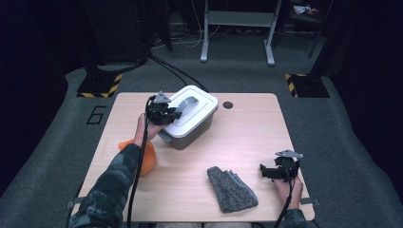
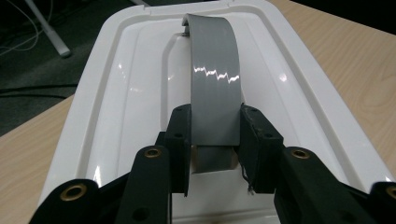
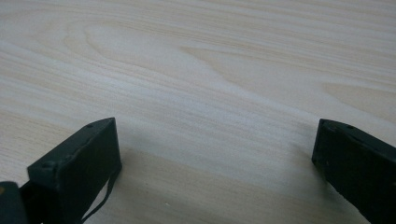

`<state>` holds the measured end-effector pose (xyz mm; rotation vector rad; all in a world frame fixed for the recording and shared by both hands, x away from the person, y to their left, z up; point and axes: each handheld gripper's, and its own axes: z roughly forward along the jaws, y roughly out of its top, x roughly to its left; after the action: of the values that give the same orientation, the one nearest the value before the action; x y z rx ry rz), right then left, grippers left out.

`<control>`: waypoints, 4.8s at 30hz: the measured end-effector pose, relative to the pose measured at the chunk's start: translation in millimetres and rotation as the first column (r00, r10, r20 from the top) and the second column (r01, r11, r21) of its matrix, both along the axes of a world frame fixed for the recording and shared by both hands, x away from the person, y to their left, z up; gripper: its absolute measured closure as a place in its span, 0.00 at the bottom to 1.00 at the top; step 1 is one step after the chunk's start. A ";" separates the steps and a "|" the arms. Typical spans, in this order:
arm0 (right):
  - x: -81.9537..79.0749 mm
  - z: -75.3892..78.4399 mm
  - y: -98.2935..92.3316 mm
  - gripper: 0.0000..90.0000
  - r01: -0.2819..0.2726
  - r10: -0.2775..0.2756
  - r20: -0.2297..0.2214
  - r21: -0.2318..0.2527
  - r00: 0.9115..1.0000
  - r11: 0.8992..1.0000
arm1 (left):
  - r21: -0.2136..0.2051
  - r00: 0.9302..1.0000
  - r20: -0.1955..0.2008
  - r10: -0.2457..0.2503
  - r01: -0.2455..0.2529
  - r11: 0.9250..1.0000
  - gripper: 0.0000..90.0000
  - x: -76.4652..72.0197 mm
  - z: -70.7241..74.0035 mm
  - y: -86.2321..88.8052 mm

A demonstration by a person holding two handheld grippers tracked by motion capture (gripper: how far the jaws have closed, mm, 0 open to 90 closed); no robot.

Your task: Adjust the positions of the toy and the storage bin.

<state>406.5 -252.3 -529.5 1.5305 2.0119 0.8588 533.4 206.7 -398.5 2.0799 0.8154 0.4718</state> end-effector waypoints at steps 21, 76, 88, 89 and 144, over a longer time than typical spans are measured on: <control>0.0 -0.1 0.0 0.00 -0.001 0.001 0.000 0.001 1.000 1.000 | -0.040 0.999 0.003 -0.034 0.034 0.999 0.74 -10.2 -5.7 -16.1; -0.2 0.0 0.3 0.00 0.006 -0.006 -0.004 0.006 1.000 1.000 | -0.027 1.000 0.015 0.016 -0.015 1.000 0.32 -28.1 5.7 -48.5; 0.1 -0.1 -0.1 0.00 0.000 0.000 0.000 0.002 1.000 1.000 | -0.013 0.998 0.009 0.056 -0.056 0.998 0.27 -33.4 5.3 -50.8; 0.1 -0.1 -0.1 0.00 0.000 0.000 -0.001 0.002 1.000 1.000 | -0.017 0.998 0.005 0.069 -0.069 0.997 0.26 -34.4 4.6 -49.1; 0.3 0.0 -0.1 0.00 0.001 -0.001 -0.002 0.004 1.000 1.000 | -0.063 0.992 -0.004 0.123 -0.123 0.990 0.16 -57.3 11.7 -18.7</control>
<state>406.8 -252.4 -529.5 1.5349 2.0123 0.8612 476.1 188.1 -386.8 1.9794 0.9507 0.5054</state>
